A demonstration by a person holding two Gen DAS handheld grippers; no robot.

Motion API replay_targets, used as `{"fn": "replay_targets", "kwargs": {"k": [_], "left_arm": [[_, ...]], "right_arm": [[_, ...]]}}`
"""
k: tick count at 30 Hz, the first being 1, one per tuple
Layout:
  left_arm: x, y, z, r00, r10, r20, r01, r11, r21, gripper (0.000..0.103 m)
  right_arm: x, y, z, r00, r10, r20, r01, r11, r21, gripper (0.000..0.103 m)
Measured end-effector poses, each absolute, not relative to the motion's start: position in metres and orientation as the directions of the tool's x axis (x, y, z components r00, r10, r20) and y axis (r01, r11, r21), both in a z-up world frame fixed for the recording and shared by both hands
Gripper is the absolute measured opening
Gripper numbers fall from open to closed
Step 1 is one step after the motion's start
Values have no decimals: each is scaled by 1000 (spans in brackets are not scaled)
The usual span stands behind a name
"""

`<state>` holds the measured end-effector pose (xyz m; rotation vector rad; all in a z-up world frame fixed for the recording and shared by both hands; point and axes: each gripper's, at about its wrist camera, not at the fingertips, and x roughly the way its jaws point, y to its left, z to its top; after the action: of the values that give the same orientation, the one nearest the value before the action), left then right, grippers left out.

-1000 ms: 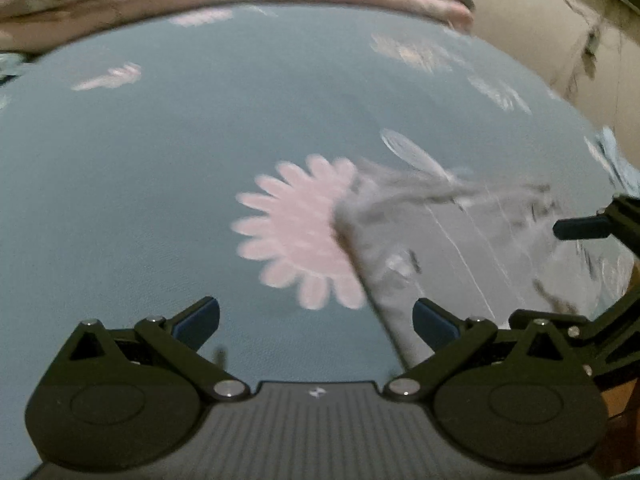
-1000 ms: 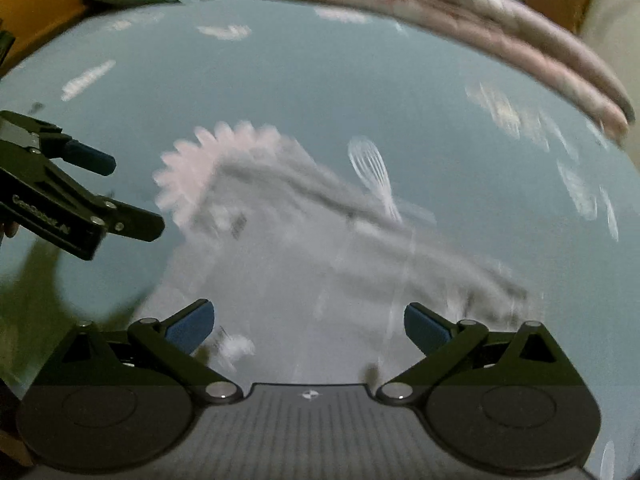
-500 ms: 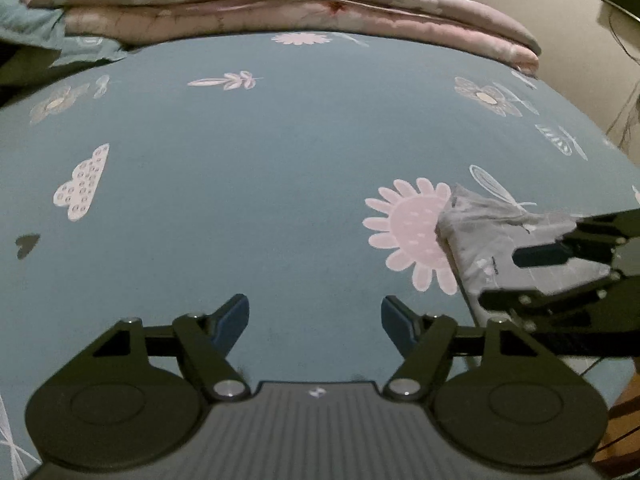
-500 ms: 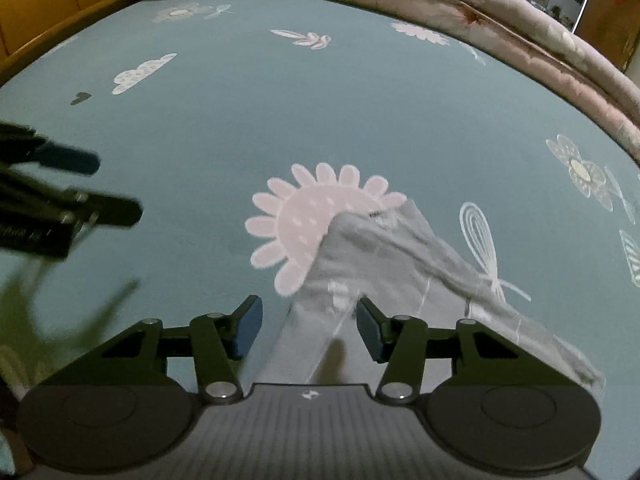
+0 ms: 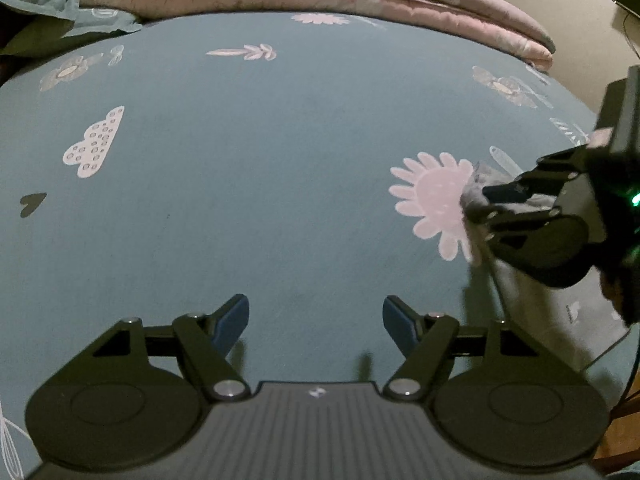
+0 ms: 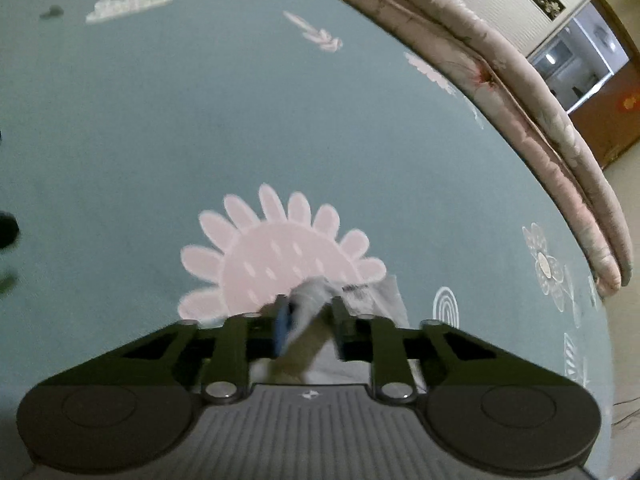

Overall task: Fold clothes
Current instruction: 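Grasp the grey garment's side edge with the right gripper, then fold the held edge over onto the garment with the right gripper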

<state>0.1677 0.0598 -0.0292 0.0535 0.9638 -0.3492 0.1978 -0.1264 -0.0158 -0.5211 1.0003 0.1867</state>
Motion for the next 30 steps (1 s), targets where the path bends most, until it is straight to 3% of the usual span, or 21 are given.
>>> {"fn": "replay_targets", "kwargs": {"k": [2, 10, 14, 24, 30], "left_arm": [[170, 58, -31, 517, -267, -813, 321, 941, -105, 74], [184, 41, -30, 501, -332, -799, 378, 915, -143, 74], [194, 29, -28, 494, -358, -793, 408, 900, -152, 74], [226, -12, -26, 466, -477, -745, 489, 841, -232, 74], [250, -51, -38, 379, -559, -737, 628, 740, -239, 74]], "right_arm": [[200, -134, -11, 529, -67, -846, -341, 896, -285, 17], [205, -186, 1, 475, 89, -875, -139, 990, 25, 17], [201, -211, -2, 460, 146, -876, -76, 989, 125, 26], [194, -230, -10, 465, 218, -858, -40, 973, 225, 32], [193, -233, -12, 476, 233, -848, -54, 970, 237, 32]]}}
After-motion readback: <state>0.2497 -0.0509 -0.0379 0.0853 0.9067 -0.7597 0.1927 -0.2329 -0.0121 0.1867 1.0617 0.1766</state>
